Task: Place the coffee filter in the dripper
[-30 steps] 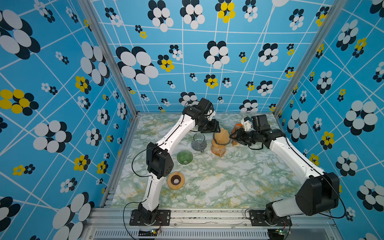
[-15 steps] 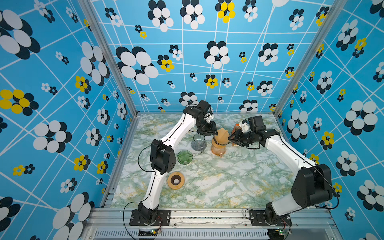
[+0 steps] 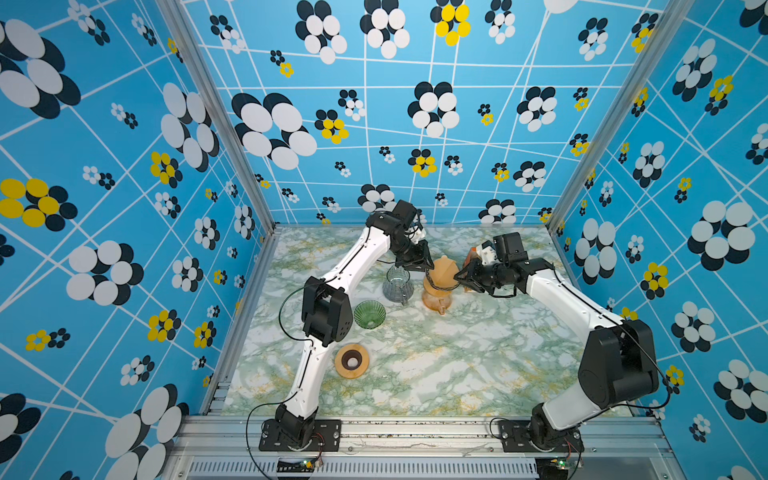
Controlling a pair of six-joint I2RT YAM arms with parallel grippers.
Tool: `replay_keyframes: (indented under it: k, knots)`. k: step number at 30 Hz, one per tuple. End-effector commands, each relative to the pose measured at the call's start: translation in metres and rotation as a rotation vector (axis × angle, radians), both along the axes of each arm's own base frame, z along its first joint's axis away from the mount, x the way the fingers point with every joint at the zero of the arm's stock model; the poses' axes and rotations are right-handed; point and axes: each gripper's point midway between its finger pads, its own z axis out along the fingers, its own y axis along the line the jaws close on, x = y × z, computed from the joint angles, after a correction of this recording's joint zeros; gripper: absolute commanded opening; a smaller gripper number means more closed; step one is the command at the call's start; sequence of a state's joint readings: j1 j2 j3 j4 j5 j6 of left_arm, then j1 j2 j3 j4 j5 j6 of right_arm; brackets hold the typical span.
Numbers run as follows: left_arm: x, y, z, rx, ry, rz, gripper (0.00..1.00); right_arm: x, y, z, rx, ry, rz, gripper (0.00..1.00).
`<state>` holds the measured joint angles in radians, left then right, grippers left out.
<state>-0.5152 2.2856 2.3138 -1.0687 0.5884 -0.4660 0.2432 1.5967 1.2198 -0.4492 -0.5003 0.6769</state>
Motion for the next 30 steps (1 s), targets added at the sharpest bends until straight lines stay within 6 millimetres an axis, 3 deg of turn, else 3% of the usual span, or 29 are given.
replay_keyframes:
  k: [1, 30]
  knots:
    - [0.007, -0.002, -0.001, -0.028, 0.020, 0.017, 0.33, 0.008, 0.003, 0.008, 0.033, -0.021, -0.008, 0.27]
    - [0.020, 0.000, -0.007, -0.048, 0.051, 0.061, 0.20, 0.025, 0.006, 0.012, 0.050, -0.017, -0.016, 0.18]
